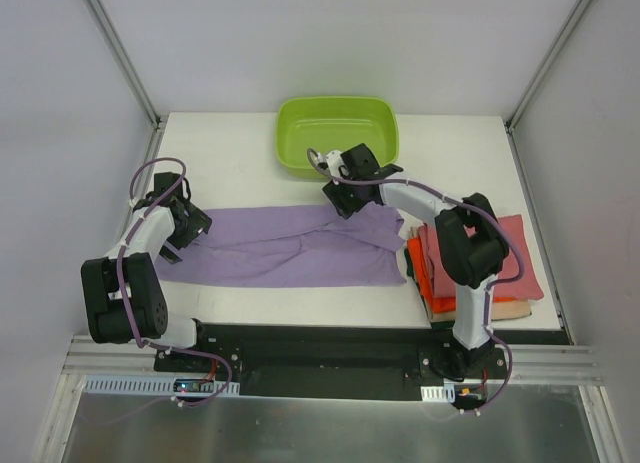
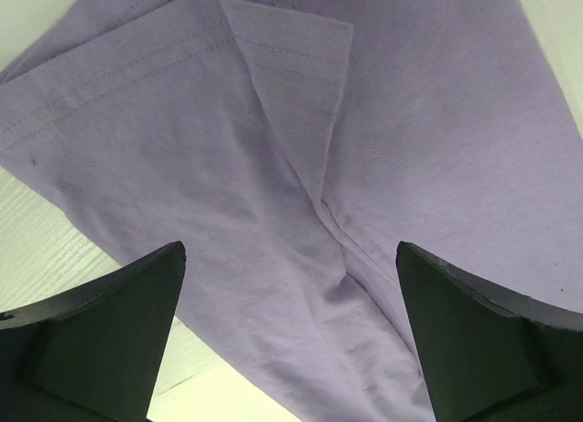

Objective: Fold and stack the t-shirts
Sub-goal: Fold the other side of the tshirt into a rectangle

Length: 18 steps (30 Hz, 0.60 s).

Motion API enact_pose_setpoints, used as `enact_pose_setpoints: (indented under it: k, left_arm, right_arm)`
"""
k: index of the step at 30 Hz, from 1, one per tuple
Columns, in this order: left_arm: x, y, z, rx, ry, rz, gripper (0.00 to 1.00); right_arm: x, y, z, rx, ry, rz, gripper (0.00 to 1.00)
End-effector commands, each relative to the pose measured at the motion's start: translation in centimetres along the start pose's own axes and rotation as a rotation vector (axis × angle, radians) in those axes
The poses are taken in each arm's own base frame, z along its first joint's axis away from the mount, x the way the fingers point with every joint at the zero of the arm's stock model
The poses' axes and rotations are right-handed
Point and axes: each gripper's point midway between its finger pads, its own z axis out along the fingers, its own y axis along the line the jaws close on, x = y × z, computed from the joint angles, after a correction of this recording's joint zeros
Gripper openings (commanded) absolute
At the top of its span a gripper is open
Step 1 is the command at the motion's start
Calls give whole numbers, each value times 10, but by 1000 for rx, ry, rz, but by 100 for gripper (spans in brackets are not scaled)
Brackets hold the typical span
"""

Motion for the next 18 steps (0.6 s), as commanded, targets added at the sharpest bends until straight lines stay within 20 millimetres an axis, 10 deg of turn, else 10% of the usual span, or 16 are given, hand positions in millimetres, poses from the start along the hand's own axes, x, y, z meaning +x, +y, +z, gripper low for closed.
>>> enact_pose_setpoints:
  k: [1, 9, 18]
  left_arm:
    - [0, 1, -3, 5, 0, 13, 99]
    - [1, 0, -2, -1, 5, 10, 99]
    - [2, -1, -1, 2, 16, 9, 99]
  right_arm:
    - [-6, -8, 3, -18, 4, -7, 56]
    - [6, 11, 4, -146, 45, 55, 53]
    - [2, 13, -6, -147, 29, 83, 19]
